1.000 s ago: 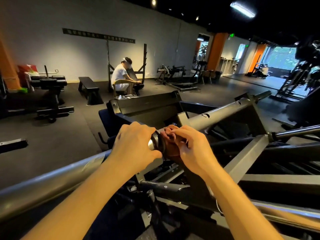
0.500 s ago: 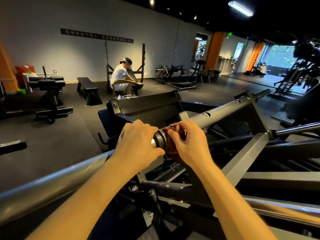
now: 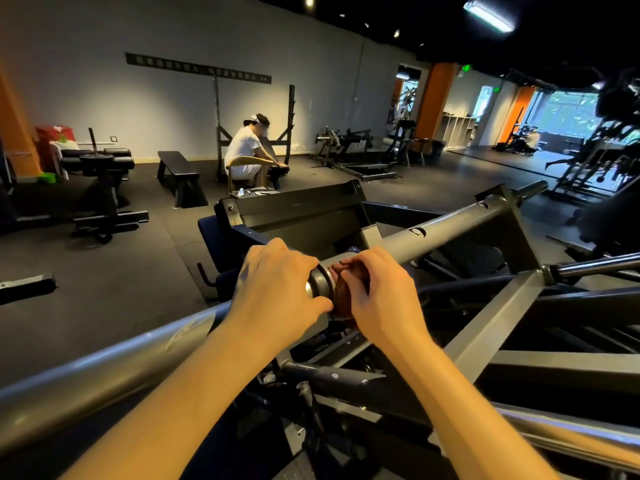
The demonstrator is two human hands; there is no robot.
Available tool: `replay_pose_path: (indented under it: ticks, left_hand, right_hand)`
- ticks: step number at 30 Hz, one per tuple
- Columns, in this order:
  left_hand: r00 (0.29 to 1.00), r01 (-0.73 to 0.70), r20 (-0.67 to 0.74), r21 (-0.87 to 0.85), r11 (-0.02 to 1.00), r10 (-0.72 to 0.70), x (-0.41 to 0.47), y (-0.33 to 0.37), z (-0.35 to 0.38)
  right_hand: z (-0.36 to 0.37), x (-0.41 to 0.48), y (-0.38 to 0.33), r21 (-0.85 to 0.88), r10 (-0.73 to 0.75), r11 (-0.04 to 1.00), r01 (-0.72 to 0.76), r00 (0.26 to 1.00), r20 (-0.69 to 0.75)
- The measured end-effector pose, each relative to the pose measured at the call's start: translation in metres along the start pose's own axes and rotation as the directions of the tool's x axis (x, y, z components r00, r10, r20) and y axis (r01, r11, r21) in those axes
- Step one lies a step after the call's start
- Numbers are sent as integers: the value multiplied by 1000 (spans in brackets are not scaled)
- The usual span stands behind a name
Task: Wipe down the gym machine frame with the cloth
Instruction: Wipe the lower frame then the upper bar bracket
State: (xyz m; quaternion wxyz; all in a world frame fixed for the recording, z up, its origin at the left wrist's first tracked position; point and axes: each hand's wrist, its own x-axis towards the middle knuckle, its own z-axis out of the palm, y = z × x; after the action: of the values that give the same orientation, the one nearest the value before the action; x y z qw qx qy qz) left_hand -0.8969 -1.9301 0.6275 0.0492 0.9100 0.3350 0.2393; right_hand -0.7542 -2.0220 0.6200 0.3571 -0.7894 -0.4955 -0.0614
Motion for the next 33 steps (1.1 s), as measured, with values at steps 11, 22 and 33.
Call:
replay_pose_path:
  ticks: [11,22,33]
  left_hand:
    - [999,-16,36,-53,998,18,-12,-4,-7]
    - [997,74,32,-24,997,-73,-74,-36,-77]
    - [969,245,-37,219,944,-243,-150,-61,-111]
  right_hand:
    - [12,-35,12,329,96,939,-101,995,30]
    - [-12,-59,-31,575,73,817,-34,996,-45]
    - [38,-60,-85,242,-73,968,65,997,24]
